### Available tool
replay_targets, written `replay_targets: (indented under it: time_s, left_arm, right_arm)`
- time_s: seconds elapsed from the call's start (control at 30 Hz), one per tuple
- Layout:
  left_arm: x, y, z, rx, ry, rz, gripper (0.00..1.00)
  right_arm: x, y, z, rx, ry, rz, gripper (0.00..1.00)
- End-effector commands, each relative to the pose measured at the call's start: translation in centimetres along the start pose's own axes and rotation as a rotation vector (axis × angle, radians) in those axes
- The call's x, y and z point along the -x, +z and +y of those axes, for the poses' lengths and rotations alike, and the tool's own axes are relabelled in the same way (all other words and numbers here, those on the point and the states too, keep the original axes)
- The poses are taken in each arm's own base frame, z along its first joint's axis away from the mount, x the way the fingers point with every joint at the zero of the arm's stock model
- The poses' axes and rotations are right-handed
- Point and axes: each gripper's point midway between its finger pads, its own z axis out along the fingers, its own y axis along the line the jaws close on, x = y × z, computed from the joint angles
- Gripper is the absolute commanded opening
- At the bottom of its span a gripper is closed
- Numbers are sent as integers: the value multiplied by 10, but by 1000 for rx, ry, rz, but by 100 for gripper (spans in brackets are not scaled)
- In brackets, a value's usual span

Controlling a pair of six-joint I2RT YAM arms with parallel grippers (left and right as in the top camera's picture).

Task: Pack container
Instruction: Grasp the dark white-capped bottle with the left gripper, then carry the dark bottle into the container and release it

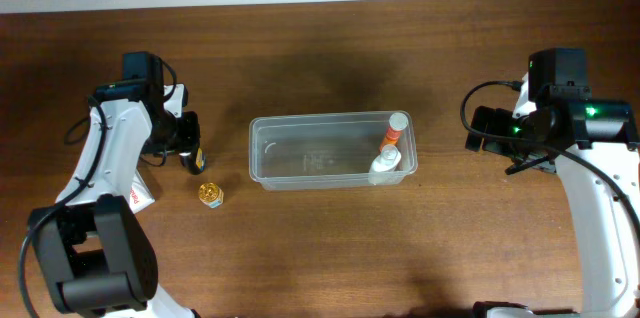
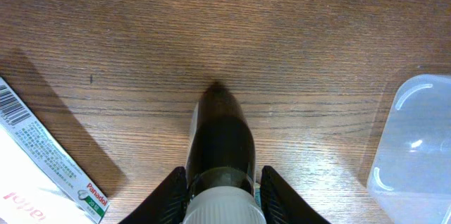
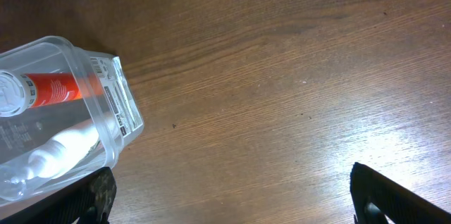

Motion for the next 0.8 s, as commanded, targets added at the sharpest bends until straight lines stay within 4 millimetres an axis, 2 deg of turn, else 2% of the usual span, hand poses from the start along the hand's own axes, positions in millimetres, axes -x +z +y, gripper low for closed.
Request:
replay_targets:
  time_s: [0.0, 0.2, 0.3, 0.4, 0.53, 0.6, 0.67, 0.77]
  left_arm:
    - [0, 1, 1, 3, 3, 5, 28]
    - [0, -1, 1, 4, 3, 7, 16]
    - [9, -12, 1, 8, 5, -22, 8]
    - [24, -41, -1, 8, 8, -75, 3]
    - [44, -104, -17, 1, 43, -178, 0]
    - [48, -141, -37, -12, 90, -235, 0]
    - [48, -165, -61, -32, 147, -280, 0]
    - [40, -183, -106, -75, 227, -320, 0]
  right_arm:
    - [-2, 4, -1, 4, -2, 14, 99]
    - [-2, 4, -1, 4, -2, 14, 98]
    - [-2, 4, -1, 4, -2, 14, 98]
    - [-2, 4, -1, 4, -2, 14, 98]
    - [-2, 4, -1, 4, -2, 14, 98]
    - [-2, 4, -1, 4, -2, 14, 98]
    - [-2, 4, -1, 4, -2, 13, 98]
    - [-2, 4, -1, 4, -2, 13, 98]
